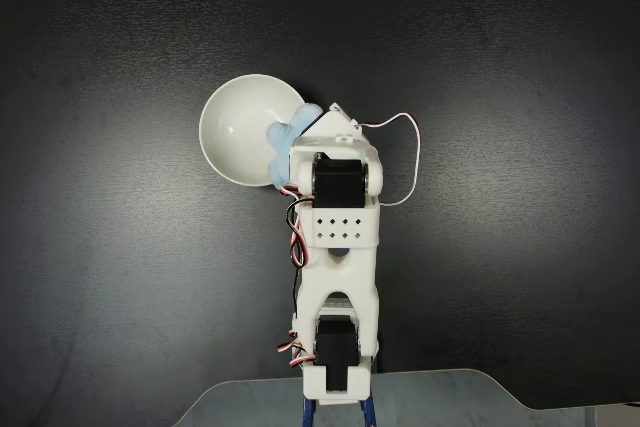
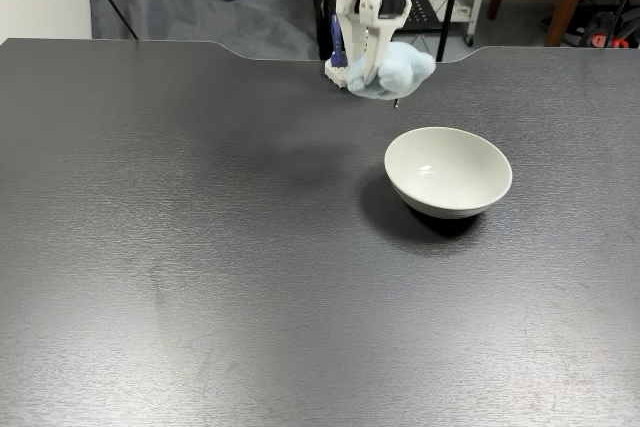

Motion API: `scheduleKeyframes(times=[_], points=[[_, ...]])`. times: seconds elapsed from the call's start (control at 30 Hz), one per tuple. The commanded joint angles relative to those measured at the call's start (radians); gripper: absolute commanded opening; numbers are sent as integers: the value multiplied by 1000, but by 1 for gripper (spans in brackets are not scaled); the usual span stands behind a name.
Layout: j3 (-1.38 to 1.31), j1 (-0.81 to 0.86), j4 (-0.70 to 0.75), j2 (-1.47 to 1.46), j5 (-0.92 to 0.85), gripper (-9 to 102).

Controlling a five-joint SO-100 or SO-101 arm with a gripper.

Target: Grasp a skyblue doll and put it in the white bowl.

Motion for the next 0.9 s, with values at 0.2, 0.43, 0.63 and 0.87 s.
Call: scheduleKeyframes(times=[0.2,0.43,0.63,0.87], points=[[-94,-235,-6,84,32,-1],[-101,-348,-18,86,147,-1],[-94,-339,-40,83,189,-1],[-14,-339,-235,64,196,-1]])
